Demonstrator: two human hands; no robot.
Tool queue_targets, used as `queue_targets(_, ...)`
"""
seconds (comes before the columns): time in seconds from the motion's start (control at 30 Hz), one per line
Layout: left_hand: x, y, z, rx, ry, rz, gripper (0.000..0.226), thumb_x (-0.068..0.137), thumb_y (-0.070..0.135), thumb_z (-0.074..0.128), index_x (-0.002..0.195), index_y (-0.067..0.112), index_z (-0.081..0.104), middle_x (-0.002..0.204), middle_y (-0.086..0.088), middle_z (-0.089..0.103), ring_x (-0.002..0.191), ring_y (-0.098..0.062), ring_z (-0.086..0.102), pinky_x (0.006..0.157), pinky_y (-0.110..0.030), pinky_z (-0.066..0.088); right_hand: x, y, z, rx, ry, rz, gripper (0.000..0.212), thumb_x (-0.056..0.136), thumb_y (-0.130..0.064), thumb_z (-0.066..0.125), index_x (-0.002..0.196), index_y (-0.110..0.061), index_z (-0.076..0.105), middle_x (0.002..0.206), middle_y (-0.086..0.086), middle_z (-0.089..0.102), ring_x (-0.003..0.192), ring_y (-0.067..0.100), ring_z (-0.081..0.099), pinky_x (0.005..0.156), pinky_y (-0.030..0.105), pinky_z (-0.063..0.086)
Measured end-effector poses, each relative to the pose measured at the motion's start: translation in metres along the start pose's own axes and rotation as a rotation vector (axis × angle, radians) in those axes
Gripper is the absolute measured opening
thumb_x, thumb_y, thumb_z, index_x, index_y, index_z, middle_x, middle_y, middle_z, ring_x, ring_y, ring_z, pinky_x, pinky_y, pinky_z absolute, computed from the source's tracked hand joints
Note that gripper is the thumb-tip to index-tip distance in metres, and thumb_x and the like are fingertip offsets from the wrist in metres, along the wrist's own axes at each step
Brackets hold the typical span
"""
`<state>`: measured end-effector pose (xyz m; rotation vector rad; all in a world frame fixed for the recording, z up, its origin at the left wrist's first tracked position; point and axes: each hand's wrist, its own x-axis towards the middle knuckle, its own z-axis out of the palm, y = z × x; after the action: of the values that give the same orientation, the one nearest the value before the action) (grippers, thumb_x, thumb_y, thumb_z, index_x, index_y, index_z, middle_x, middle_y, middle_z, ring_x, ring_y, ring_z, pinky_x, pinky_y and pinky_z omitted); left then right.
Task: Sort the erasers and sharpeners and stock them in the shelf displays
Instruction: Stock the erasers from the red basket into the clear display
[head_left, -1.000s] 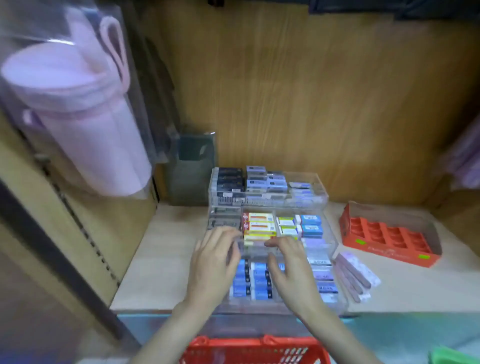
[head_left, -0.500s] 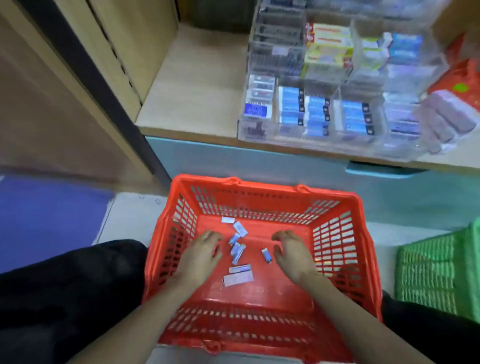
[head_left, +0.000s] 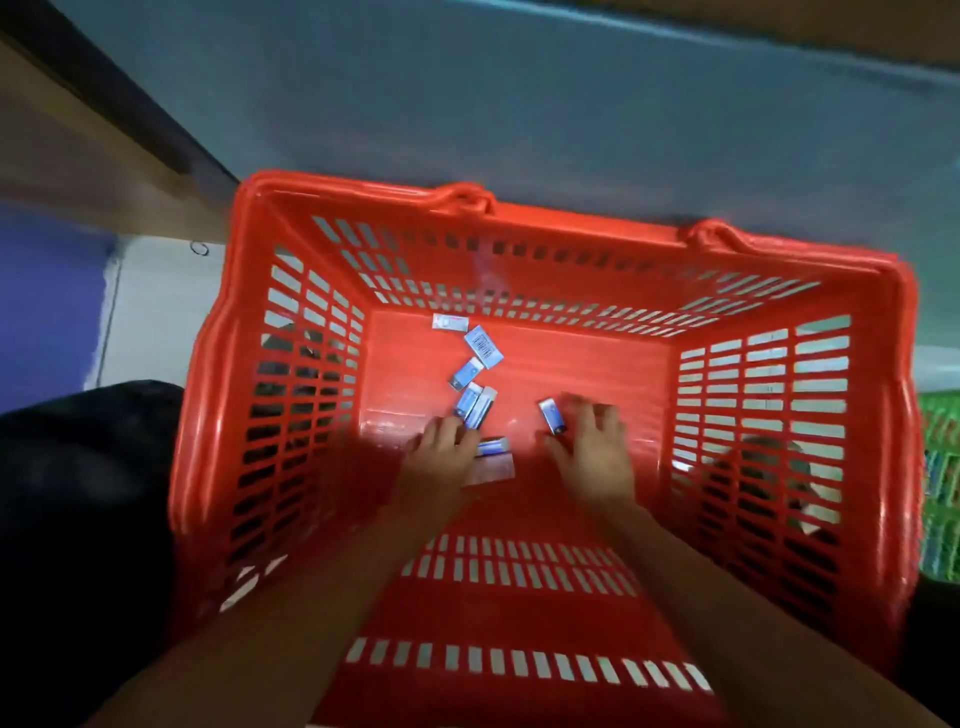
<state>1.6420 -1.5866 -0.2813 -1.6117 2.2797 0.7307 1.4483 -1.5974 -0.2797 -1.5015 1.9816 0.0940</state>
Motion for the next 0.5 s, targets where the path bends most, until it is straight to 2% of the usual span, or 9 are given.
queue_targets(0.03,0.003,0.003,0.002,0.008,0.037,-0.004,0.032,0.067,0.032,0.049,0.091,0.019,0.064,0.090,-0.006,0.060,0.075,-0.026,0.061,0.054,-0.033,0.048,0.002,-0.001,0.002,-0.004,0.007,0.016,0.059,0.087,-0.040,0.060,0.135,-0.011,0.042,0.126,0.018,0.042,0.114,0.037,0.042,0.097,0.042,0.032)
queue_targets(0.07,0.005,0.005,0.005,0.012,0.050,-0.005,0.031,0.067,0.026,0.046,0.092,0.019,0.063,0.090,-0.006,0.059,0.073,-0.026,0.061,0.053,-0.033,0.048,0.005,-0.002,0.003,-0.012,0.008,0.026,0.057,0.087,-0.039,0.060,0.133,-0.009,0.043,0.126,0.019,0.042,0.114,0.037,0.042,0.097,0.041,0.031)
queue_targets(0.13,0.006,0.005,0.011,0.018,0.037,-0.029,0.036,0.061,0.025,0.064,0.097,0.017,0.063,0.096,-0.009,0.060,0.076,-0.027,0.063,0.057,-0.035,0.050,0.009,-0.006,0.005,-0.021,-0.001,0.043,0.053,0.088,-0.035,0.060,0.129,-0.005,0.044,0.126,0.019,0.042,0.115,0.037,0.041,0.096,0.041,0.030)
queue_targets(0.2,0.003,0.004,0.013,-0.022,-0.004,-0.034,0.061,0.043,0.027,0.082,0.099,0.015,0.063,0.099,-0.010,0.062,0.080,-0.028,0.064,0.060,-0.035,0.050,0.014,-0.009,0.005,0.004,0.019,0.058,0.044,0.090,-0.028,0.058,0.123,-0.002,0.046,0.123,0.021,0.044,0.114,0.039,0.042,0.094,0.042,0.030)
queue_targets(0.27,-0.001,0.004,0.008,-0.095,-0.005,-0.064,0.072,0.035,0.030,0.087,0.102,0.015,0.063,0.100,-0.009,0.063,0.083,-0.028,0.063,0.063,-0.034,0.050,0.018,-0.011,0.007,0.021,0.039,0.043,0.034,0.089,-0.019,0.056,0.116,0.000,0.050,0.117,0.023,0.047,0.110,0.040,0.044,0.092,0.042,0.031)
queue_targets(0.33,-0.004,0.001,0.003,-0.199,0.045,-0.108,0.066,0.044,0.026,0.084,0.105,0.016,0.062,0.105,-0.008,0.062,0.089,-0.029,0.061,0.071,-0.034,0.048,0.020,-0.016,0.009,0.087,0.036,0.019,0.028,0.087,-0.014,0.057,0.110,0.002,0.052,0.113,0.023,0.050,0.106,0.041,0.046,0.092,0.044,0.033)
queue_targets(0.4,-0.006,-0.001,0.001,-0.338,0.104,-0.206,0.054,0.062,0.021,0.077,0.112,0.013,0.058,0.111,-0.008,0.061,0.098,-0.032,0.056,0.079,-0.036,0.042,0.021,-0.024,0.011,0.197,0.050,-0.035,0.021,0.085,-0.009,0.059,0.103,0.001,0.055,0.106,0.022,0.053,0.102,0.039,0.048,0.090,0.042,0.036)
queue_targets(0.5,-0.008,-0.004,-0.008,-0.594,0.226,-0.499,0.042,0.077,0.025,0.071,0.113,0.010,0.056,0.105,-0.010,0.065,0.098,-0.035,0.056,0.073,-0.034,0.035,0.022,-0.043,0.017,0.239,0.039,-0.109,0.013,0.084,-0.010,0.062,0.096,-0.004,0.060,0.101,0.017,0.055,0.099,0.035,0.050,0.087,0.037,0.037)
